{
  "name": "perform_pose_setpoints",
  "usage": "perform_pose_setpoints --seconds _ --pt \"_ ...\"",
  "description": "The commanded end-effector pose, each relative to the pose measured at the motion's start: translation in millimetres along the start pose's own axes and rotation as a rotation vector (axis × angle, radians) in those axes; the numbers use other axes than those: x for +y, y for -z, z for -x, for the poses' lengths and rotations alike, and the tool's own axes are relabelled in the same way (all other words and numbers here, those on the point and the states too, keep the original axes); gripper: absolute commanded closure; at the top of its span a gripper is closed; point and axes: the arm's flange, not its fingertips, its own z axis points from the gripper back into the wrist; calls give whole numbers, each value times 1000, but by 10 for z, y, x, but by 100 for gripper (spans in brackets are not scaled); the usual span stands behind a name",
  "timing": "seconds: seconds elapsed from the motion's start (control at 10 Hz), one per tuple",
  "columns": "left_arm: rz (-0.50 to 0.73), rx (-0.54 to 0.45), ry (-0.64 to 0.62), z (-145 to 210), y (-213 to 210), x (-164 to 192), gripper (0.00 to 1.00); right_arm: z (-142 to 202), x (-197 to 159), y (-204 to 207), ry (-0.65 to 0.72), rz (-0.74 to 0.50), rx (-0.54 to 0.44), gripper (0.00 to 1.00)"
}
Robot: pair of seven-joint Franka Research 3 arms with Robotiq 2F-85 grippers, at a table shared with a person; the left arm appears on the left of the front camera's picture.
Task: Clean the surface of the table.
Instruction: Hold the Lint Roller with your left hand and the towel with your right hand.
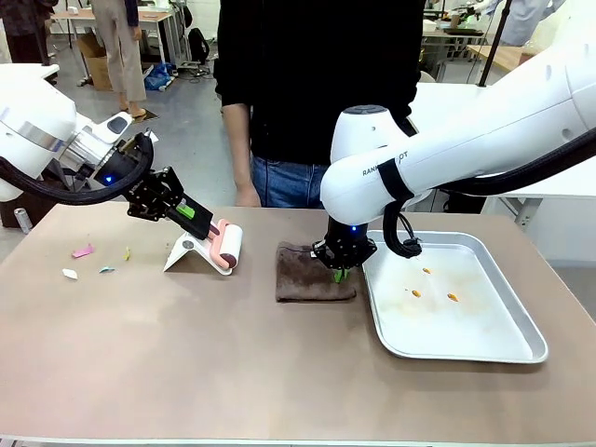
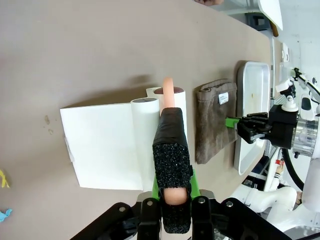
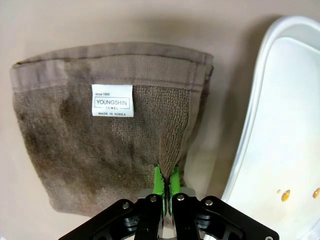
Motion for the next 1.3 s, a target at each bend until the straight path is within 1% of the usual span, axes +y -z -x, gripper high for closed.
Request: perform_pose_setpoints --seconds 0.0,0.3,0.4,0.6,0.8,0.9,1.1,1.2 --pt "-1 -16 23 9 -39 -49 100 -37 16 14 -25 8 8 100" --pt "1 -28 37 32 -112 -103 100 -63 -12 -13 -9 -36 28 100" --pt "2 -38 51 54 -164 -148 100 -79 -47 -52 -7 -81 54 100" --pt "27 -75 81 144 -330 -288 100 -117 -222 -268 14 -222 99 100" --pt "51 -126 110 280 -552 -452 100 -117 -518 -599 33 -386 148 100" --pt "72 -153 123 376 -716 -539 100 -124 -741 -794 57 -485 166 100" --pt "124 -208 131 563 -1012 -622 100 -180 -1122 -1010 46 -747 226 100" --pt "156 -232 134 658 -1145 -629 100 -196 -1282 -1074 40 -868 234 100"
